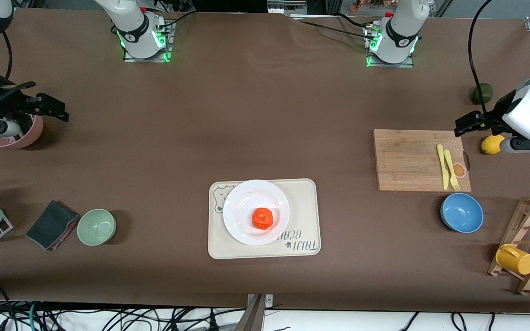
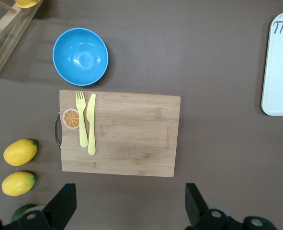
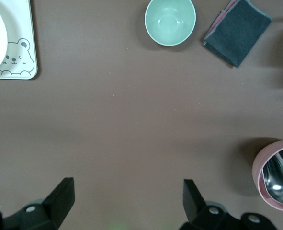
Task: Place orange and plate with both arms
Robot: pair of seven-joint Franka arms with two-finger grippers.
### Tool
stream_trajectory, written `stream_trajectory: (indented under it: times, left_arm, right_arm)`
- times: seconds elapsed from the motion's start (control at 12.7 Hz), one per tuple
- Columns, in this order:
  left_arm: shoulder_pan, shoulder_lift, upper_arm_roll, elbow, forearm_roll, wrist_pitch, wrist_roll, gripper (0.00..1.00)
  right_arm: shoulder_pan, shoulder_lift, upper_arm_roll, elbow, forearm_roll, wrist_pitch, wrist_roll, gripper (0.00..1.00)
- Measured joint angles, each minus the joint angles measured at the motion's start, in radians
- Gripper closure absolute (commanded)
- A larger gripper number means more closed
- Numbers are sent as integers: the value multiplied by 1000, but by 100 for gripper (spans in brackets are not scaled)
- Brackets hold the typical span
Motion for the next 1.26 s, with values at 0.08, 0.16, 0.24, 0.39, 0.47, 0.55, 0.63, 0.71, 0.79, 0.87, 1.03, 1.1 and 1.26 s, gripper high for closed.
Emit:
stream_trajectory:
  times: [0.08,0.16,0.24,0.39,0.47,0.55,0.63,0.71,0.79,0.87,1.03,1.1,1.26]
  left_arm:
    - [0,0,0,0,0,0,0,0]
    - [0,0,0,0,0,0,0,0]
    - [0,0,0,0,0,0,0,0]
    - [0,0,0,0,0,0,0,0]
    - [0,0,0,0,0,0,0,0]
    - [0,0,0,0,0,0,0,0]
    - [0,0,0,0,0,0,0,0]
    - [0,0,0,0,0,0,0,0]
    - [0,0,0,0,0,0,0,0]
    - [0,0,0,0,0,0,0,0]
    - [0,0,0,0,0,0,0,0]
    - [0,0,0,0,0,0,0,0]
    - [0,0,0,0,0,-1,0,0]
  right_arm:
    - [1,0,1,0,0,-2,0,0]
    - [1,0,1,0,-1,-3,1,0]
    - [1,0,0,0,-1,-3,1,0]
    - [0,0,-4,4,-2,-3,1,0]
    - [0,0,-5,13,-4,-3,1,0]
    - [-3,0,-6,25,-5,-4,2,0]
    - [-10,0,-6,38,-5,-5,3,0]
    - [-21,0,-8,50,-5,-5,3,0]
    - [-33,1,-10,65,-5,-6,3,0]
    - [-41,2,-11,77,-5,-6,3,0]
    - [-43,3,-10,85,-5,-7,3,0]
    - [-43,7,-7,85,-5,-12,3,0]
    - [-42,17,0,85,-5,-37,3,0]
